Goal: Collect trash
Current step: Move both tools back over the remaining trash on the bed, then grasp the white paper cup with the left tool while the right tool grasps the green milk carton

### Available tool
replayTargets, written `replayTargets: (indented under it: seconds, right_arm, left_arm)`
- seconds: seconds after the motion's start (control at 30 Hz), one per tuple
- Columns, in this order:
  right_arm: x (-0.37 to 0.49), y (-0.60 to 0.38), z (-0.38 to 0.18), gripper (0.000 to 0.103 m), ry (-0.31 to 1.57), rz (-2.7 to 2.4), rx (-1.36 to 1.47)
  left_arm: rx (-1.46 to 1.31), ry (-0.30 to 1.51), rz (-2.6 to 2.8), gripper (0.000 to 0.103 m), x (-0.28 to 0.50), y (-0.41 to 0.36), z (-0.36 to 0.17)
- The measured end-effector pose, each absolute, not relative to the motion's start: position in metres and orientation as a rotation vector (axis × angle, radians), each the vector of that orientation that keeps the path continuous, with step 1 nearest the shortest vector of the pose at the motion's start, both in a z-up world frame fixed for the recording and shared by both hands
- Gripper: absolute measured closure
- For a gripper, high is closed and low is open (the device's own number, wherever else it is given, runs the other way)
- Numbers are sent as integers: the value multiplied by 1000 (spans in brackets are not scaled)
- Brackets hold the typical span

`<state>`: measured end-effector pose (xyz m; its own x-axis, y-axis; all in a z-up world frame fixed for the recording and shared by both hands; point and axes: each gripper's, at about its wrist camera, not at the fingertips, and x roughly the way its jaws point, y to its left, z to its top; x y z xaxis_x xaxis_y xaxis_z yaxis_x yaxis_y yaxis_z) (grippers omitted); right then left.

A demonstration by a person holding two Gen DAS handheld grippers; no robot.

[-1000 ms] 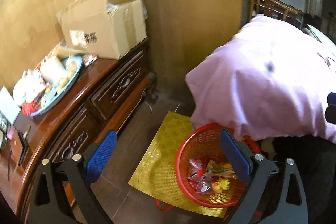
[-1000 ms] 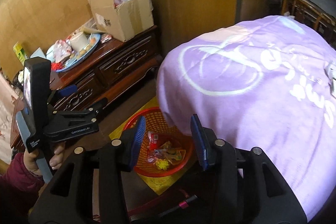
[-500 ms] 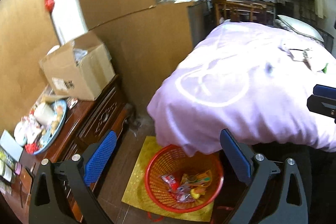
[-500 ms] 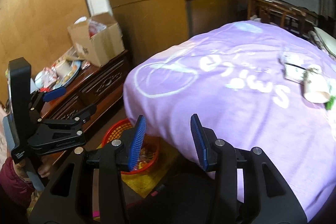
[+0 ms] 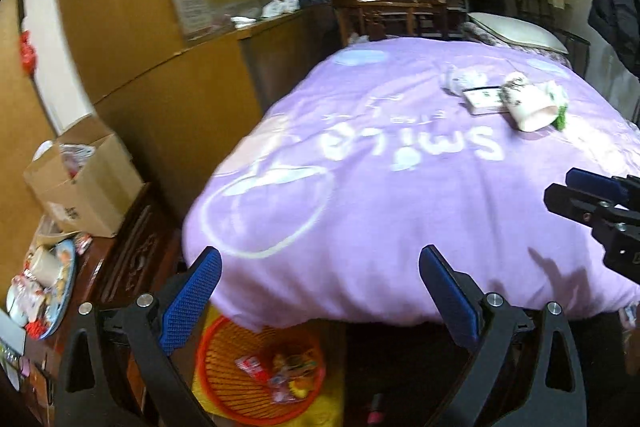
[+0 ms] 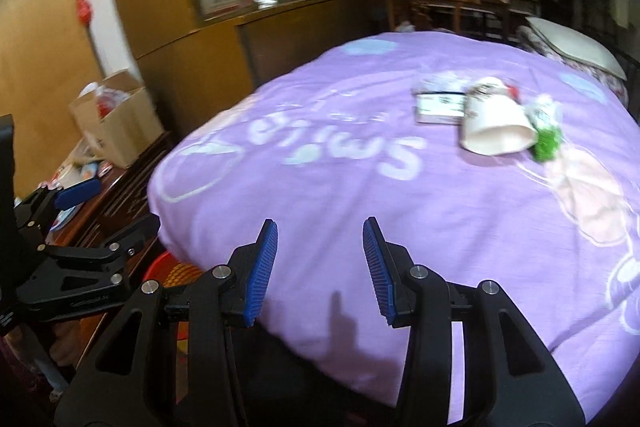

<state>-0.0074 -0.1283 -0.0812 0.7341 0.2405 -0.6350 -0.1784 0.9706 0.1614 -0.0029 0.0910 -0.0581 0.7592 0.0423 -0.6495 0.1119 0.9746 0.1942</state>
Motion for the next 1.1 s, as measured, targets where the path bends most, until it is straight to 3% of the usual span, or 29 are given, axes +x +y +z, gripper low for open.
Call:
replayTargets:
  seconds: [0.53, 0.8, 1.1]
  right_arm:
    - [39, -225, -111, 57, 752, 31, 168]
    - [61, -289, -118, 48, 740, -122, 200]
    - [63, -333, -133, 42, 713, -148, 383]
  left_arm:
    - [268, 816, -161, 6, 67, -8, -84]
    - [237, 856, -206, 6, 114, -46, -89]
    - [171, 816, -366, 6, 164, -119, -59]
